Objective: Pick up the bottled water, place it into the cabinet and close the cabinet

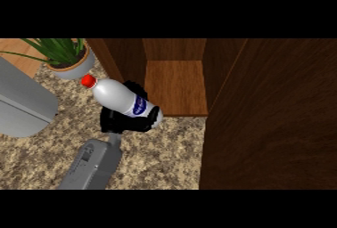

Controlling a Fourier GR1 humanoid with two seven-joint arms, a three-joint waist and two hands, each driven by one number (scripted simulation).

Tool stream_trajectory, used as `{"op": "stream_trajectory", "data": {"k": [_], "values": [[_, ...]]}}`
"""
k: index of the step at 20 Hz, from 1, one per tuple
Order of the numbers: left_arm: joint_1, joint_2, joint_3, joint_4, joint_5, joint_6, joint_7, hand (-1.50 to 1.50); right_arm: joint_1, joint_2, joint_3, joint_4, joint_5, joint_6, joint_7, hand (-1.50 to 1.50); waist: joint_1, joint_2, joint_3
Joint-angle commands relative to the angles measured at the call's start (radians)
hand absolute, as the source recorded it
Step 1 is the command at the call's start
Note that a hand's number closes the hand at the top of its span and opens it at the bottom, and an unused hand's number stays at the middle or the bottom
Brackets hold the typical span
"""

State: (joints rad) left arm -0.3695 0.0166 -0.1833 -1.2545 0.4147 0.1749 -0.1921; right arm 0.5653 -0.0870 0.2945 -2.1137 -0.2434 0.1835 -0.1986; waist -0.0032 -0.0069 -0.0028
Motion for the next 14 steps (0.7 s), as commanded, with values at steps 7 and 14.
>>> {"op": "stream_trajectory", "data": {"k": [7,14], "values": [[-0.282,-0.015,-0.104,0.14,-0.09,0.246,0.038,1.5,-0.003,0.006,0.045,-0.008,0.027,-0.011,0.018,-1.5,-0.049,0.013,0.003],[-0.379,0.015,-0.047,0.248,-0.174,0.329,0.074,1.5,-0.005,-0.032,0.019,-0.01,-0.028,0.046,0.005,-1.5,-0.074,0.021,0.004]]}}
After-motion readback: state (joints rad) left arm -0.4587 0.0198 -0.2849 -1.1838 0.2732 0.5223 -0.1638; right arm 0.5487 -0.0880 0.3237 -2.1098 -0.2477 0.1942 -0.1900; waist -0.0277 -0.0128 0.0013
